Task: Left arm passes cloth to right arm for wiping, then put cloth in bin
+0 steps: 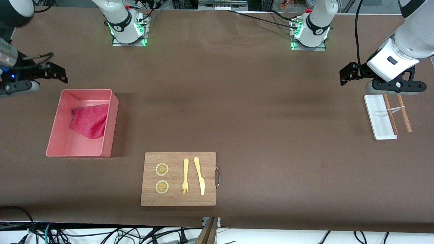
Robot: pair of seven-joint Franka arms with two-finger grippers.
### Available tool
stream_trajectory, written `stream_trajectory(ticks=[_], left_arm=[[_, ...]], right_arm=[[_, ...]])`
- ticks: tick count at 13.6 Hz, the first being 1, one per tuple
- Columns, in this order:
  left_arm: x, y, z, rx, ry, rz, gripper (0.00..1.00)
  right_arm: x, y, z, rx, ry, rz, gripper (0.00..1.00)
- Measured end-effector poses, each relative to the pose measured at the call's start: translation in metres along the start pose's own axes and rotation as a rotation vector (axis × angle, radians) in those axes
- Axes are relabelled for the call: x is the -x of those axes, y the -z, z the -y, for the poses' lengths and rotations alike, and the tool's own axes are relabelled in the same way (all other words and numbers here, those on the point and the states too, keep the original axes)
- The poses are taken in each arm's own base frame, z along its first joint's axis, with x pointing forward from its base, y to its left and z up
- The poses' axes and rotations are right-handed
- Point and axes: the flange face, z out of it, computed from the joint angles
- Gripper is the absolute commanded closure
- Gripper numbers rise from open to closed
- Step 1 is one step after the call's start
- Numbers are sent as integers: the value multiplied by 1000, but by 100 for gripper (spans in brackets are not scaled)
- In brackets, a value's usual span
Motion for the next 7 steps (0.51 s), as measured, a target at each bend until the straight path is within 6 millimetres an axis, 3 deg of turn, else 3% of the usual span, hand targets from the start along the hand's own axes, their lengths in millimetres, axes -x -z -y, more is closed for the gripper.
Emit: stream_trajectory(ticks=[3,7], left_arm=[[0,0,0,0,0,0,0],[0,0,0,0,0,0,0]], right_arm=[[17,29,22,-9,-77,-5,0],[27,42,38,-3,-80,-14,0]])
